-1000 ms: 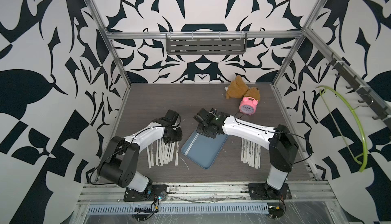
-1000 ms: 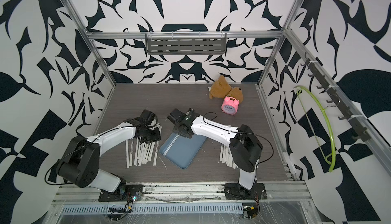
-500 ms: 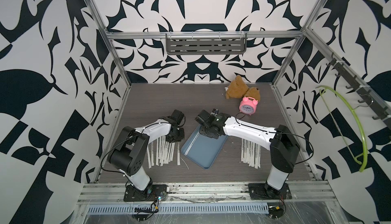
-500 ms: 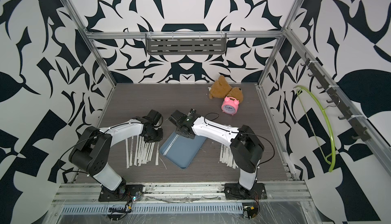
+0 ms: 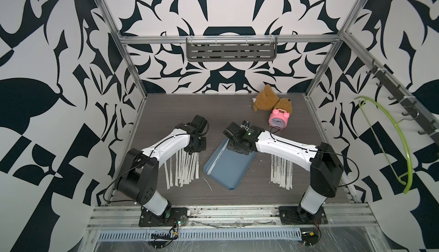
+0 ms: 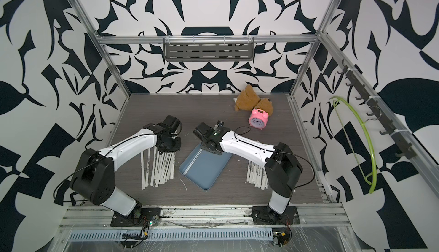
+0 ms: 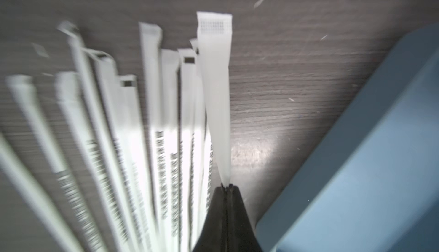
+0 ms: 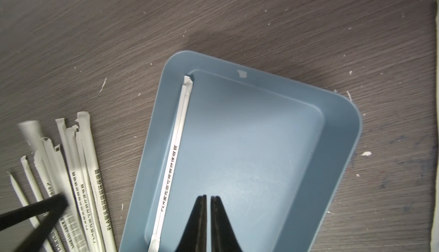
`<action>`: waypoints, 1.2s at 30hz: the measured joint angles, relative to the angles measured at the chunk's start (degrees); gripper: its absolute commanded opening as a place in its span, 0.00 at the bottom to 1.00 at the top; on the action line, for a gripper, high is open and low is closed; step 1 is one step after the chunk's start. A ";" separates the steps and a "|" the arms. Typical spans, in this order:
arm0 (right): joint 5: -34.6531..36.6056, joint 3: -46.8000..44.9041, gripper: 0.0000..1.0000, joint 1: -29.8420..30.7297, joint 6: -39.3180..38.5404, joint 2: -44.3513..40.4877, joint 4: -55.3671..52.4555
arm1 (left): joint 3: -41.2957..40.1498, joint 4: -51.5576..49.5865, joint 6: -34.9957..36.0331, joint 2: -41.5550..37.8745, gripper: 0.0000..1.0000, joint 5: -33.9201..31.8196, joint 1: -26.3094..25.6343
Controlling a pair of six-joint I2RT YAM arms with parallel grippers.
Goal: Put the straws into the storage box
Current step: Pick up the straw from the center of the board, then place the straw in the storage box.
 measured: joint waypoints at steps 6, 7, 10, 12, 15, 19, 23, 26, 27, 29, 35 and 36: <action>0.17 -2.60 0.11 -3.28 -0.87 -3.56 -0.09 | 3.63 4.22 2.45 -4.98 0.03 5.05 -8.07; 0.35 -3.41 0.11 -4.42 -1.22 -4.90 -0.20 | 3.78 5.88 2.86 -3.98 0.03 7.02 -9.49; 1.29 -5.46 0.11 -8.11 -2.14 -9.07 -1.03 | 5.20 9.09 4.70 1.53 0.03 9.77 -11.63; 2.14 -6.51 0.11 -10.47 -2.78 -11.98 -1.81 | 6.99 10.47 6.51 6.36 0.03 10.56 -13.03; 3.50 -7.96 0.11 -13.51 -3.50 -15.80 -2.86 | 9.88 11.63 9.31 12.87 0.02 10.47 -15.13; 4.52 -9.09 0.11 -14.62 -3.98 -18.45 -4.28 | 11.87 11.58 11.69 18.43 0.02 9.38 -17.07; 4.50 -9.92 0.11 -14.58 -4.00 -18.47 -4.63 | 10.88 11.41 12.63 19.63 0.02 8.44 -17.40; 4.39 -10.27 0.11 -14.58 -4.00 -17.88 -4.66 | 9.64 11.50 13.18 19.61 0.02 7.52 -17.35; 4.37 -10.27 0.11 -14.58 -4.00 -17.57 -4.57 | 9.33 11.30 13.46 19.61 0.02 6.95 -17.33; 4.22 -10.27 0.11 -14.58 -4.00 -16.96 -4.52 | 9.05 10.97 14.19 19.61 0.02 6.05 -17.33; 3.93 -10.25 0.11 -14.58 -4.15 -15.17 -4.26 | 8.72 9.84 16.59 19.74 0.05 4.46 -17.33; 3.85 -10.25 0.10 -14.58 -4.17 -14.93 -4.17 | 8.72 9.51 17.07 20.00 0.05 4.04 -17.35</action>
